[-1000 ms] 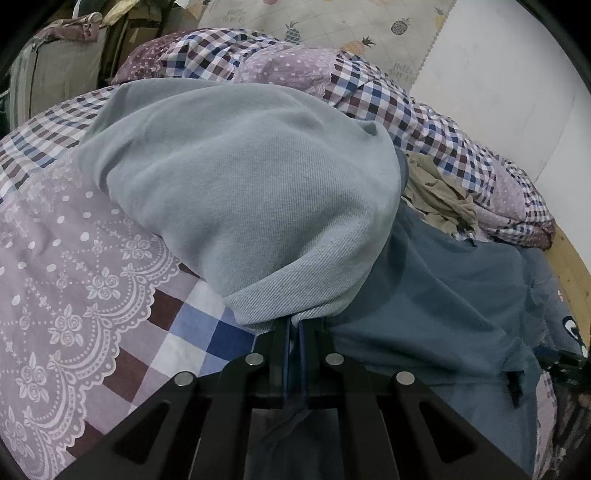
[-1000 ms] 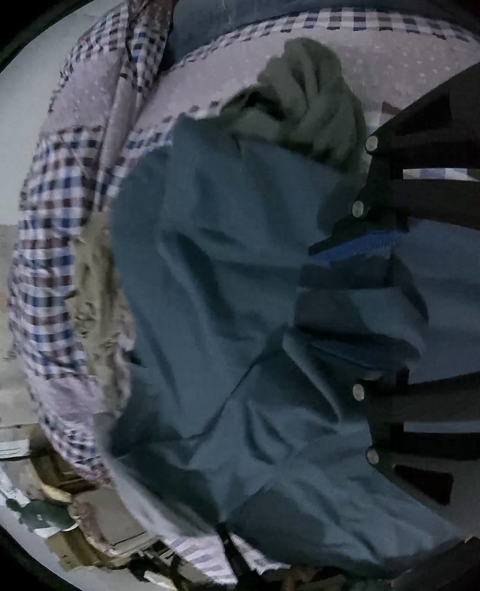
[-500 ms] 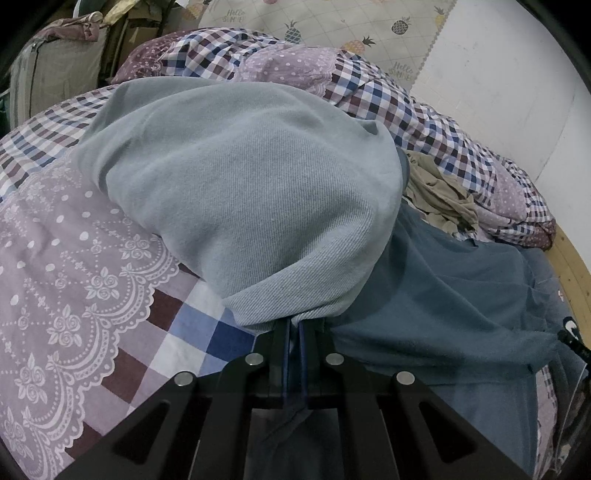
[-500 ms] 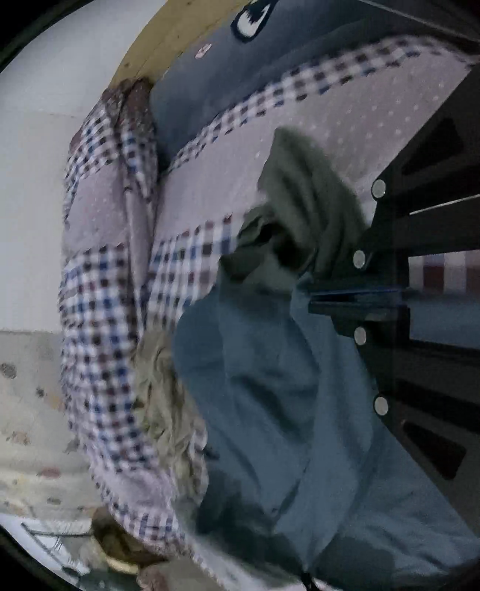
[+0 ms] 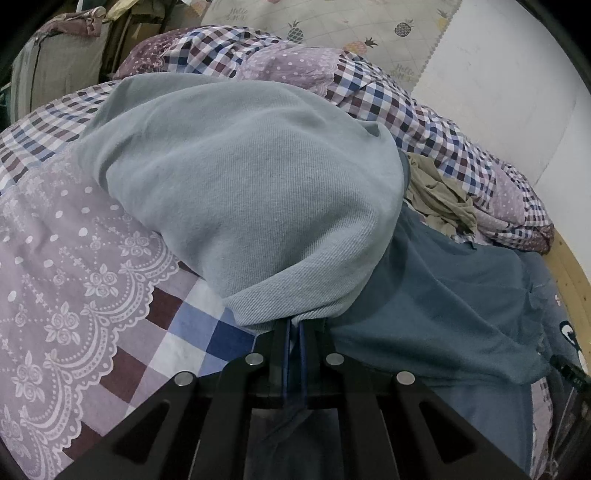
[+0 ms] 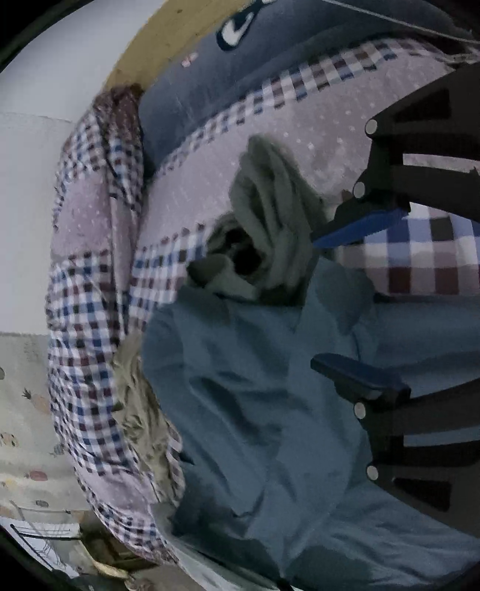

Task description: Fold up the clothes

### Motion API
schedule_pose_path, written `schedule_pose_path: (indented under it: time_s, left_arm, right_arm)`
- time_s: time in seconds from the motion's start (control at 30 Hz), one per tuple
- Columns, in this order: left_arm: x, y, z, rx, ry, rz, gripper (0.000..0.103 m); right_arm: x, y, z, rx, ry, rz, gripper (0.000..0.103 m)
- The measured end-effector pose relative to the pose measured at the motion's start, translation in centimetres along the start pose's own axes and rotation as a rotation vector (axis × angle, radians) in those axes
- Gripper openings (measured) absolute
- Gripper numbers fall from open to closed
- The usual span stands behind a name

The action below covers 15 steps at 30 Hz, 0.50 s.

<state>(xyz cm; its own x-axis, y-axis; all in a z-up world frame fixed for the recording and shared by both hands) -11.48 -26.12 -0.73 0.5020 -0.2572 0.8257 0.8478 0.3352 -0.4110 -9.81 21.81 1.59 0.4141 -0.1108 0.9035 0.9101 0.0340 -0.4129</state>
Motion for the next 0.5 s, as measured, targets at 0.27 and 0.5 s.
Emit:
schedule_pose_path:
  time_s: [0.27,0.5]
  left_arm:
    - [-0.1,0.1,-0.1,0.005,0.004,-0.003,0.004]
    - [-0.1,0.1,-0.1,0.006,0.001,-0.004,0.004]
  right_arm:
    - [-0.9,3.8,-7.0,0.342,-0.138,-0.135,0.062]
    - [2.5,9.9,-12.8,0.629,-0.34,-0.209,0.063]
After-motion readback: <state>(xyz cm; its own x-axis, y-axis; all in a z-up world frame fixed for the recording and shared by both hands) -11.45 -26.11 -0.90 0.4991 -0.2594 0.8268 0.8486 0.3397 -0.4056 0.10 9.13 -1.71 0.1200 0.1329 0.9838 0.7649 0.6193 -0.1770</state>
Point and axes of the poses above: each gripper's, at about its wrist camera, not at the fingertips, and x roughly against the way its jaws point, z to its right, y to its underside, the point moved 10 cm from there along -x, roughly the way its jaws point, and after that the axes turned 15 degrees about -z, right-handed, at the moved point
